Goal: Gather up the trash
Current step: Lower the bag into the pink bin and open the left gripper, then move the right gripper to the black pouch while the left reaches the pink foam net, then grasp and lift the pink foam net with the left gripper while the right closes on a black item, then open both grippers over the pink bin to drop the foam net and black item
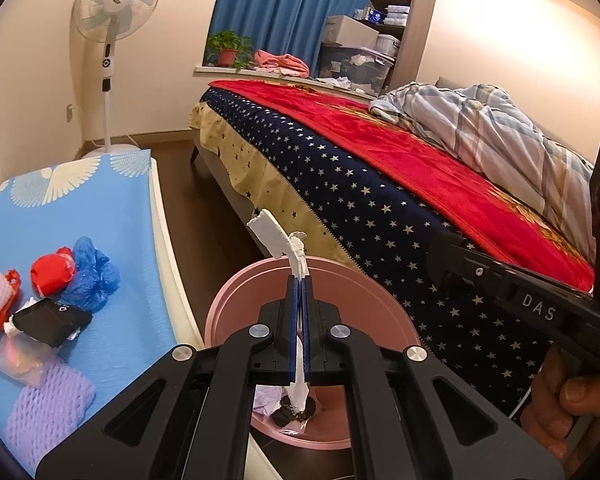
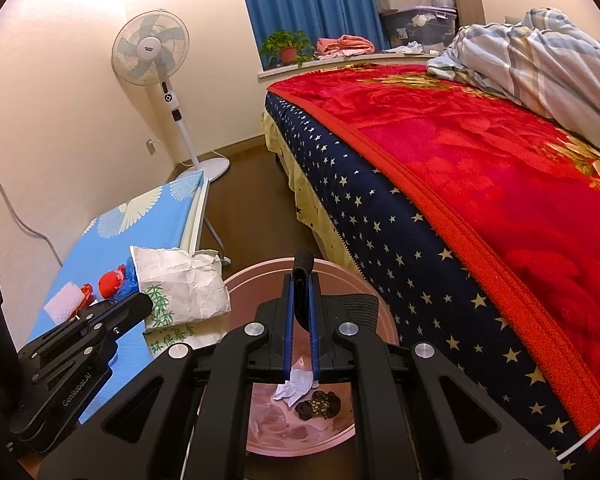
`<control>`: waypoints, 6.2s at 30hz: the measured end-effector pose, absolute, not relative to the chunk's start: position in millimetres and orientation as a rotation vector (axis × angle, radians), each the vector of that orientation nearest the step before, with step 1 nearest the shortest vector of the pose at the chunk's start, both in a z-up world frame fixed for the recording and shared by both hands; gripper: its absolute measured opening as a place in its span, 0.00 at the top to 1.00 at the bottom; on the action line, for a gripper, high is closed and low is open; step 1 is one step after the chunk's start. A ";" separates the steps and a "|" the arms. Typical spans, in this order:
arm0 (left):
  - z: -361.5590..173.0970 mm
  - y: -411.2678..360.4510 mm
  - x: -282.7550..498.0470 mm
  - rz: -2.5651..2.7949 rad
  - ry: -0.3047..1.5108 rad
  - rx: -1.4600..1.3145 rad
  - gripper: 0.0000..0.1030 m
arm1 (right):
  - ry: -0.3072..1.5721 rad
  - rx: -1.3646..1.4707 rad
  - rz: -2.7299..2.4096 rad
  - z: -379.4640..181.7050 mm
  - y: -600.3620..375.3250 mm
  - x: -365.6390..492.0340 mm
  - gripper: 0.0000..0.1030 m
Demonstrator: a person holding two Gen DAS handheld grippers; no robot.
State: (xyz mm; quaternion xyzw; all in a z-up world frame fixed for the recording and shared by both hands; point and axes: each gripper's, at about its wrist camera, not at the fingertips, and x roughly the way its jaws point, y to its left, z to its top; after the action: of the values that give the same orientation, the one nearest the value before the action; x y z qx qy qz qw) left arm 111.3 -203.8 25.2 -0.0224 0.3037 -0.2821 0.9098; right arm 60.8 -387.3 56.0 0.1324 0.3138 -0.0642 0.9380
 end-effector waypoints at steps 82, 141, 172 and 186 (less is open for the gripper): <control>-21.8 93.3 162.4 -0.016 0.607 -0.266 0.62 | 0.875 0.592 0.424 -53.7 -144.0 185.8 0.59; 21.5 43.0 30.5 -0.105 0.520 -0.177 0.91 | 0.615 0.091 0.292 60.8 -191.7 40.1 0.97; 38.4 -41.9 51.3 -0.253 0.500 -0.127 0.91 | 0.559 -0.036 0.031 122.1 -328.8 36.7 0.97; 34.4 -139.4 88.9 -0.376 0.529 -0.066 0.91 | 0.609 0.069 -0.034 85.7 -370.7 65.7 0.97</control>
State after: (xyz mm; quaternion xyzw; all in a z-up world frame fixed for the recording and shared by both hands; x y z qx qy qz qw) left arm 88.9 -139.4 34.4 -0.0324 0.2600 -0.1846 0.9473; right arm 65.7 -370.7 85.7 0.0340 0.3000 -0.0167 0.9532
